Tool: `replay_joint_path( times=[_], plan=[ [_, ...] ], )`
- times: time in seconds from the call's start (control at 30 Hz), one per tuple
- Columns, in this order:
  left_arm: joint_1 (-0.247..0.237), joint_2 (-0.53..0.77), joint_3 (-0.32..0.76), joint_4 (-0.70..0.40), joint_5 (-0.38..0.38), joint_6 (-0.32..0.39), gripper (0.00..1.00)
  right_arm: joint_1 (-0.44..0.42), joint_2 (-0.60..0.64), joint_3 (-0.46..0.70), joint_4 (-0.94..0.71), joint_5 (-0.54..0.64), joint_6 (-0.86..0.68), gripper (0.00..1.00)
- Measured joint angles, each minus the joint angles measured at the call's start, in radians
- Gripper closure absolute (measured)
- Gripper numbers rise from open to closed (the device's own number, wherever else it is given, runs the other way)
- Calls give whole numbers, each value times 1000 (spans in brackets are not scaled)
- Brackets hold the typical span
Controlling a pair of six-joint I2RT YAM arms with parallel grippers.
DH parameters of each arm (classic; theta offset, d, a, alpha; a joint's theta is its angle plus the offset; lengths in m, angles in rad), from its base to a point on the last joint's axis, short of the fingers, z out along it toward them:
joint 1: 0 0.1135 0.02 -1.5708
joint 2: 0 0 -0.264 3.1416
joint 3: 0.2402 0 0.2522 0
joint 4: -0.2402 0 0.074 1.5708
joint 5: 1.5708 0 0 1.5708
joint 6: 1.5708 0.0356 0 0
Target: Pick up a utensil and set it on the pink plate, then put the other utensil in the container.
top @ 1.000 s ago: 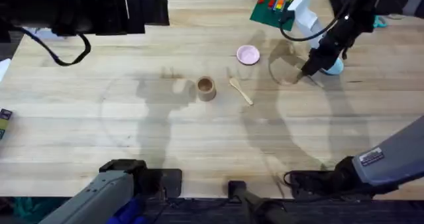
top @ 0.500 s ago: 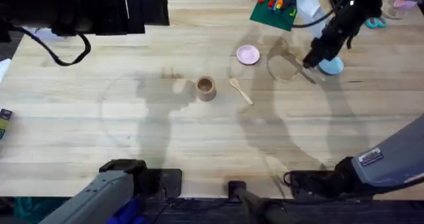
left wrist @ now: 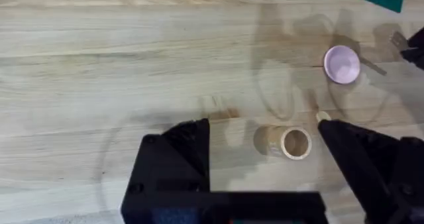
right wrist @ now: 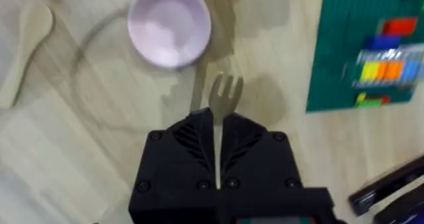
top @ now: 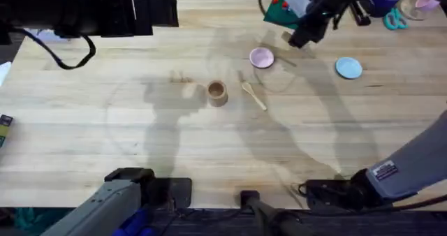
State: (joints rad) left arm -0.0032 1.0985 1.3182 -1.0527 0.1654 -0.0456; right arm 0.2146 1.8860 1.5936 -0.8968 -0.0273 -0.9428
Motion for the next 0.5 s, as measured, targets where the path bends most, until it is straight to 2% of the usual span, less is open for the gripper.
replay_joint_path(
  times=[0.23,0.5],
  plan=[
    [0,0,0,0,0,0,7,67,0,0,102,-4,0,970],
    [0,0,0,0,0,0,7,101,0,0,159,-16,0,970]
  ],
)
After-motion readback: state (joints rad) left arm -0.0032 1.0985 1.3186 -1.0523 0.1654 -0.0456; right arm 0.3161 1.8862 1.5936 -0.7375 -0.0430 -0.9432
